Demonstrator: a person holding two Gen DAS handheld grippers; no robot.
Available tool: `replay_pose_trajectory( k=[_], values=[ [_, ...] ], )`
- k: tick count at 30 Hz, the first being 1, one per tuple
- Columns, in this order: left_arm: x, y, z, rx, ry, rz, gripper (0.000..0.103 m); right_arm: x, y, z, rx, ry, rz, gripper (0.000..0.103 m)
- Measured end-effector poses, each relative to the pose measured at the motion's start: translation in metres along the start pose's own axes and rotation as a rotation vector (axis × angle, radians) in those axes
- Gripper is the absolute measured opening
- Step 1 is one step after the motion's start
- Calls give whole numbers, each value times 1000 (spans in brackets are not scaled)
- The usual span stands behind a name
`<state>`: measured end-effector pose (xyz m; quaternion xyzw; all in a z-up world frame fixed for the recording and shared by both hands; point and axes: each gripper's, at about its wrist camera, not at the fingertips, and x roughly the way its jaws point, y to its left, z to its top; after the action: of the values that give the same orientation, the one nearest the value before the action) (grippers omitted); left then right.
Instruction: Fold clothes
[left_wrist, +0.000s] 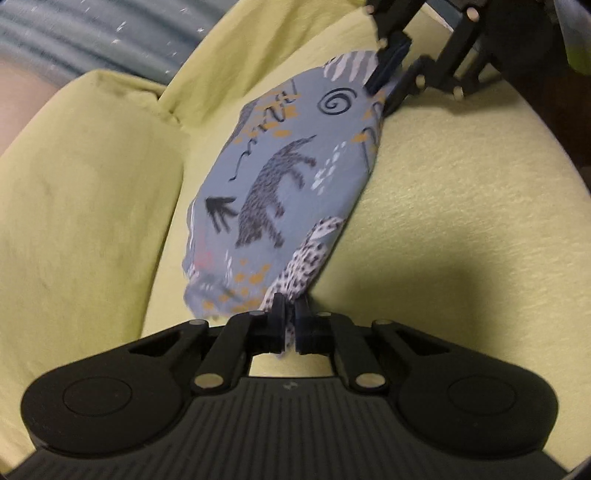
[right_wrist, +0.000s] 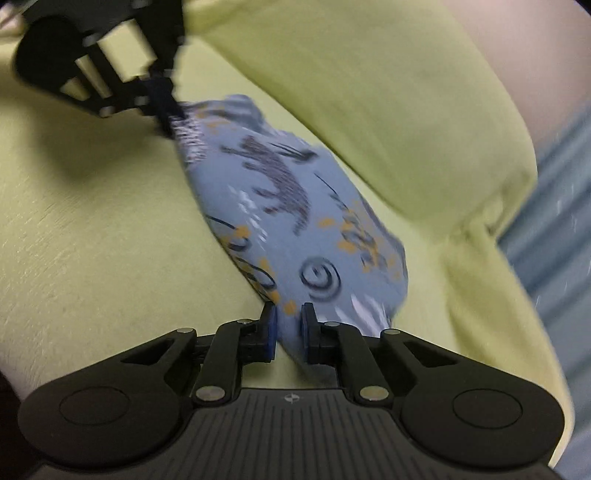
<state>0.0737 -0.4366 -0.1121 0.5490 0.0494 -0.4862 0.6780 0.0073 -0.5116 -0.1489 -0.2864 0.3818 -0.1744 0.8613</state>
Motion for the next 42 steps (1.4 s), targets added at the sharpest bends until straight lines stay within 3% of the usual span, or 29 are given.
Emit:
replay_pose_trajectory(
  k=[6, 8, 11, 13, 16, 18, 20, 22, 24, 25, 27, 30, 33, 35, 37, 41, 42],
  values=[
    [-5, -1, 0, -9, -2, -4, 3, -11, -8, -16, 58, 65, -37, 5],
    [-11, 0, -1, -34, -28, -16, 4, -14, -9, -20, 71, 86, -60, 14],
    [-26, 2, 0, -64, -121, -33, 9, -25, -9, -24, 75, 42, -89, 29],
    [-34, 1, 6, -110, -192, -46, 24, -25, 0, -18, 36, 1, -89, 29],
    [-28, 5, 17, -165, -224, -67, 25, -20, 13, -8, -23, -44, -57, 30],
    [-17, 7, 17, -186, -194, -82, 24, -11, 15, -4, -24, -66, -29, 30],
    [-5, 13, 12, -252, -147, -110, 25, -4, 2, -3, 88, -54, 3, 30],
    [-1, 27, 1, -380, -128, -167, 29, -1, -27, -9, 308, -21, 68, 30],
    [-2, 40, -11, -474, -80, -177, 37, -1, -51, -21, 483, 28, 105, 40],
    [-3, 45, -16, -502, -59, -177, 37, -1, -61, -26, 556, 59, 107, 41],
    [-10, 55, -27, -583, -73, -166, 37, -4, -78, -41, 697, 91, 97, 39],
    [-17, 69, -32, -683, -139, -130, 32, -17, -105, -60, 915, 47, 74, 39],
    [-12, 81, -23, -752, -205, -108, 32, -29, -116, -60, 980, -41, -20, 40],
    [-2, 84, -14, -751, -227, -113, 32, -28, -119, -57, 1026, -130, 5, 40],
    [16, 81, -5, -724, -205, -121, 32, -19, -115, -50, 1031, -197, 76, 40],
    [47, 74, -16, -687, -107, -117, 34, 19, -96, -24, 917, -195, 237, 40],
    [50, 79, -25, -744, -109, -136, 35, 29, -92, -18, 880, -177, 266, 39]
  ],
)
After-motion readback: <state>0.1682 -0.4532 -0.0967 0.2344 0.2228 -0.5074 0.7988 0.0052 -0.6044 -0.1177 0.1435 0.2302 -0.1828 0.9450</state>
